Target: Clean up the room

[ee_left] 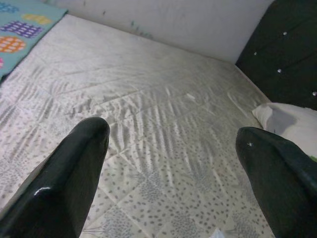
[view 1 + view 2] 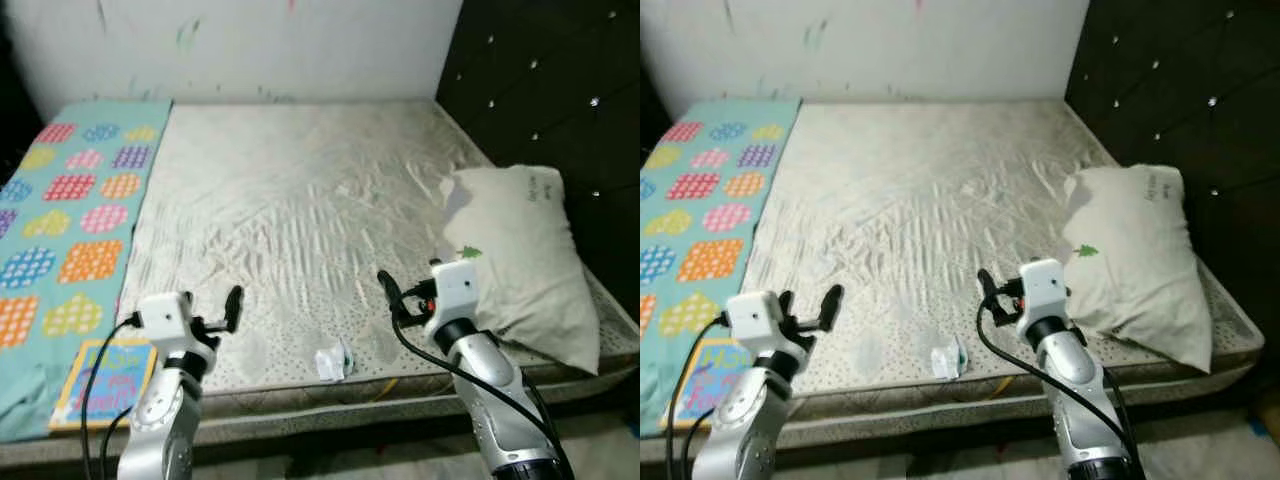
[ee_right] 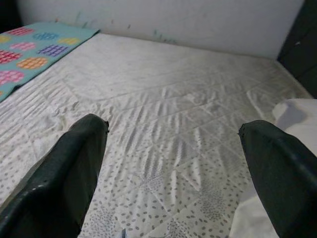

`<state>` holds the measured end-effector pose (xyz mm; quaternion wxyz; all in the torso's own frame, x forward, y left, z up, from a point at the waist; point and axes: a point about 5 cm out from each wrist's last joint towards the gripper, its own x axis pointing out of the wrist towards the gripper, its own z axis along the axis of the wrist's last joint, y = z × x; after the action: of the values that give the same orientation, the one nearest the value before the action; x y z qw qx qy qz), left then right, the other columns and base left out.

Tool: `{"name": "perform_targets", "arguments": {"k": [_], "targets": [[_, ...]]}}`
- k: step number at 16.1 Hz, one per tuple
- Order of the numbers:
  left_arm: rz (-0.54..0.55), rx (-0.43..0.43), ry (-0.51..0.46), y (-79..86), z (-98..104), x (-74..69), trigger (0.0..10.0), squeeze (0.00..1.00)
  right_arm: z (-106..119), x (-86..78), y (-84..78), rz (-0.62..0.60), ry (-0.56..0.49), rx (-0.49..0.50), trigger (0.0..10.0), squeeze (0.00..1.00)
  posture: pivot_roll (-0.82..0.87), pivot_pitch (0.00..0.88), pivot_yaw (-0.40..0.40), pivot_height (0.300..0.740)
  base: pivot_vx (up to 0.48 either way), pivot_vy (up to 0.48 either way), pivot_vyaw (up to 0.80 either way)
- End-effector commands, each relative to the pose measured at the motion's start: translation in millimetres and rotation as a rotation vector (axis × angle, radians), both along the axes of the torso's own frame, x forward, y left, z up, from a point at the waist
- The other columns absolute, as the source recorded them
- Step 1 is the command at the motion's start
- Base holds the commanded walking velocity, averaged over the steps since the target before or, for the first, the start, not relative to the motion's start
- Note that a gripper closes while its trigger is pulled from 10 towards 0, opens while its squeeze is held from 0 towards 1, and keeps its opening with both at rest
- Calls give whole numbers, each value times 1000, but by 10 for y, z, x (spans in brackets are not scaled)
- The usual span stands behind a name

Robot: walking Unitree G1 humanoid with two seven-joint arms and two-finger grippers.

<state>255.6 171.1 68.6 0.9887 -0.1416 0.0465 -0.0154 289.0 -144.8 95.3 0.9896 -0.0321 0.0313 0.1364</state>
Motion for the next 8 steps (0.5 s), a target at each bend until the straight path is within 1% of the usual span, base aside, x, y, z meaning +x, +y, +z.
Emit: {"name": "perform_targets", "arguments": {"k": [1, 8], "targets": [[7, 7, -16, 48, 42, 14, 10000, 0, 30, 15, 33, 6, -11, 0, 10000, 0, -92, 0, -26, 740, 0, 0, 0], [-17, -9, -40, 27, 58, 20, 10000, 0, 31, 27, 33, 16, -14, -4, 10000, 0, -92, 0, -28, 740, 0, 0, 0]]}}
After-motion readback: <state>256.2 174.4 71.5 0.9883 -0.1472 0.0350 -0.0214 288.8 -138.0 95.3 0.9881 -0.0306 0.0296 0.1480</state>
